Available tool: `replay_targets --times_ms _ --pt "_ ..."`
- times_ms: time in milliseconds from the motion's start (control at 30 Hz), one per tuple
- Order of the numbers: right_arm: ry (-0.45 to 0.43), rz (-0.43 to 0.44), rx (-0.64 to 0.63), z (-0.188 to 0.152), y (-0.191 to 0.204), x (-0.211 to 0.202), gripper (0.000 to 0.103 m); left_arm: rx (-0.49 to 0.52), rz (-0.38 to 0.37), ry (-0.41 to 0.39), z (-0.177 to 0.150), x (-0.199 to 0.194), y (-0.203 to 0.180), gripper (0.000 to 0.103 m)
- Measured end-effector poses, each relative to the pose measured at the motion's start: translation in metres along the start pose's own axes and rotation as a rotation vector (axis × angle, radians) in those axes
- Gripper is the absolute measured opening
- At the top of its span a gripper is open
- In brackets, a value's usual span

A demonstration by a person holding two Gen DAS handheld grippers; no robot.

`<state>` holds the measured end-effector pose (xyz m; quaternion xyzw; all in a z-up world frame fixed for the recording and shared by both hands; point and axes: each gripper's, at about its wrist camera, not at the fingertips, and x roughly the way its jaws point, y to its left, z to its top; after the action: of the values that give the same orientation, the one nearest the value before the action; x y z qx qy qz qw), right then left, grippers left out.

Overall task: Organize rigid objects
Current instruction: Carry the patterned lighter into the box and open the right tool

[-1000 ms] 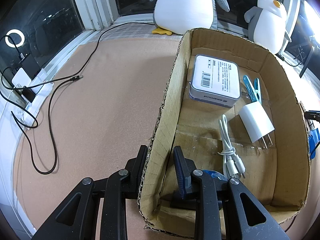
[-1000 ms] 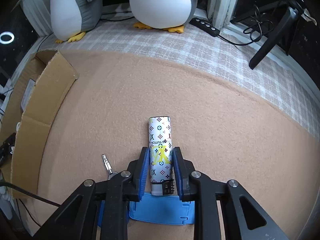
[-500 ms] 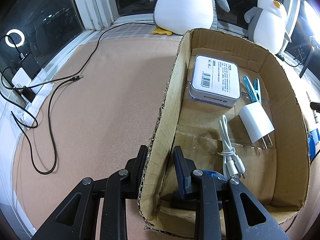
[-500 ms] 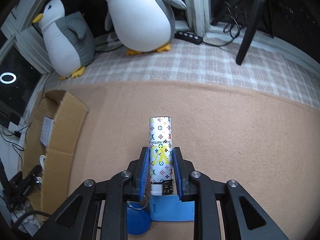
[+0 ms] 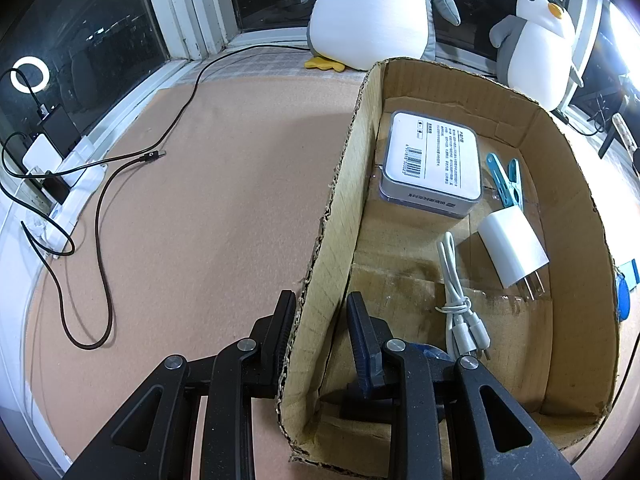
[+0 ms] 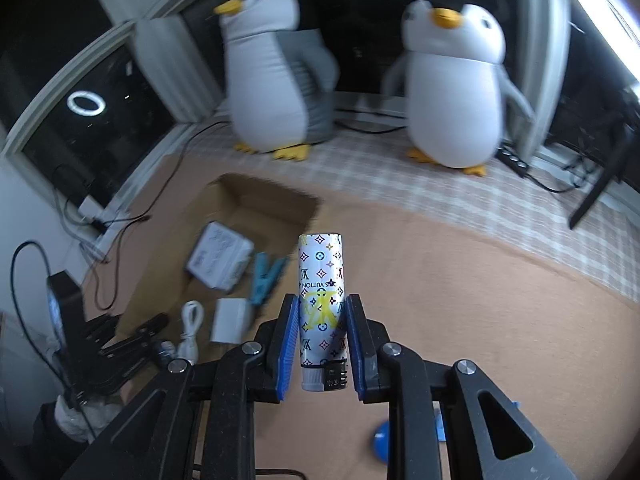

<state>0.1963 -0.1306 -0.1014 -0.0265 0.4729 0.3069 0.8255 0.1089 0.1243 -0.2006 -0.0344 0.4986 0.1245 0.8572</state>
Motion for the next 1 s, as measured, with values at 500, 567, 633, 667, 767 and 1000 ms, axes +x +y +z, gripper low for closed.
replay_targets --times_ms 500,567,633,667,767,1000 --pt "0.137 0.113 -0.173 -0.035 0.087 0.042 0.021 0.0 0.0 -0.001 0.0 0.0 0.0 0.028" --pt "0.145 0.1 -0.183 -0.037 0.093 0.046 0.021 0.001 0.0 -0.001 0.0 0.0 0.0 0.028" --pt "0.158 0.096 -0.194 -0.039 0.098 0.051 0.021 0.0 0.0 -0.001 0.0 0.0 0.0 0.028" --pt "0.165 0.093 -0.199 -0.041 0.101 0.054 0.021 0.0 0.0 -0.001 0.0 0.0 0.0 0.028" --pt "0.179 0.083 -0.216 -0.046 0.106 0.061 0.021 -0.002 -0.002 -0.001 0.001 0.0 0.0 0.028" --pt "0.186 0.056 -0.234 -0.05 0.109 0.067 0.021 -0.005 -0.003 -0.004 0.001 0.0 0.001 0.028"
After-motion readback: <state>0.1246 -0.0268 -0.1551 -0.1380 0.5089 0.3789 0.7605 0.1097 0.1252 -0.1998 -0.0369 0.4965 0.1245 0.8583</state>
